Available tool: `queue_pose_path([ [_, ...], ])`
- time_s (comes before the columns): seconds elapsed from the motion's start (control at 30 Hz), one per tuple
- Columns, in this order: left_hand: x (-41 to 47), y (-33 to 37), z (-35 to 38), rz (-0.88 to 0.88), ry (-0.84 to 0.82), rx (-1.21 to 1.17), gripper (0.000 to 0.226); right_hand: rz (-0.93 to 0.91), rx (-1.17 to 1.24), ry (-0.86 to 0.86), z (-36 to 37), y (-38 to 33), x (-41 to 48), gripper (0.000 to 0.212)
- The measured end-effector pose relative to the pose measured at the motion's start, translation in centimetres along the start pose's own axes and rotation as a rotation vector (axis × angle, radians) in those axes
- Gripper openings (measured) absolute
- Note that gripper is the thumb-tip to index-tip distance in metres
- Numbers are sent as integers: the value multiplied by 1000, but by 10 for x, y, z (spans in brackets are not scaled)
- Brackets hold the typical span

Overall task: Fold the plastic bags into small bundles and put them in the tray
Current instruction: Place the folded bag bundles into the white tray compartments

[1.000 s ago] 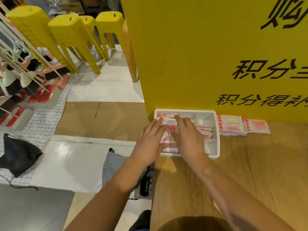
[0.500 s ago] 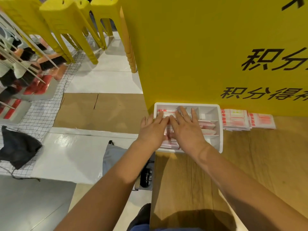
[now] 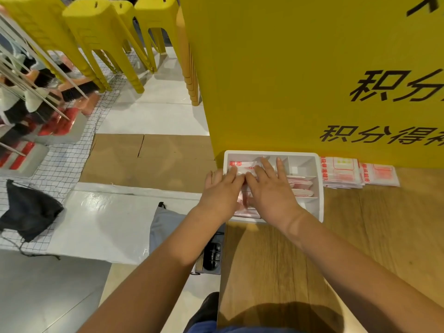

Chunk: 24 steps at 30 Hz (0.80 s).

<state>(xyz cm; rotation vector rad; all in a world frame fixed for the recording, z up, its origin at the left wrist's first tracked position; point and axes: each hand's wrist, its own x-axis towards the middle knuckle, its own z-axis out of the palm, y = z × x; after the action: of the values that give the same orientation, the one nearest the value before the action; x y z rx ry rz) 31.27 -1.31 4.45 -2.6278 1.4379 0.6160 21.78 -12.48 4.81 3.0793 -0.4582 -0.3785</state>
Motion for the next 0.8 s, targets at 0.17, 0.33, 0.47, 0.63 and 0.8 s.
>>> queue_pose_path([
  [0.17, -6, -3, -4, 31, 38, -38, 82, 3, 166, 58, 7, 10, -3, 76],
  [0.33, -4, -7, -9, 37, 48, -16, 87, 1, 223, 129, 12, 12, -6, 77],
  [0.47, 4, -6, -12, 37, 88, -38, 79, 6, 239, 244, 18, 12, -8, 67],
  [0.63, -3, -9, -13, 56, 129, -39, 82, 0, 248, 306, 16, 10, -13, 61],
  [0.8, -11, -7, -17, 50, 142, -46, 82, -8, 289, 324, 14, 10, -14, 61],
])
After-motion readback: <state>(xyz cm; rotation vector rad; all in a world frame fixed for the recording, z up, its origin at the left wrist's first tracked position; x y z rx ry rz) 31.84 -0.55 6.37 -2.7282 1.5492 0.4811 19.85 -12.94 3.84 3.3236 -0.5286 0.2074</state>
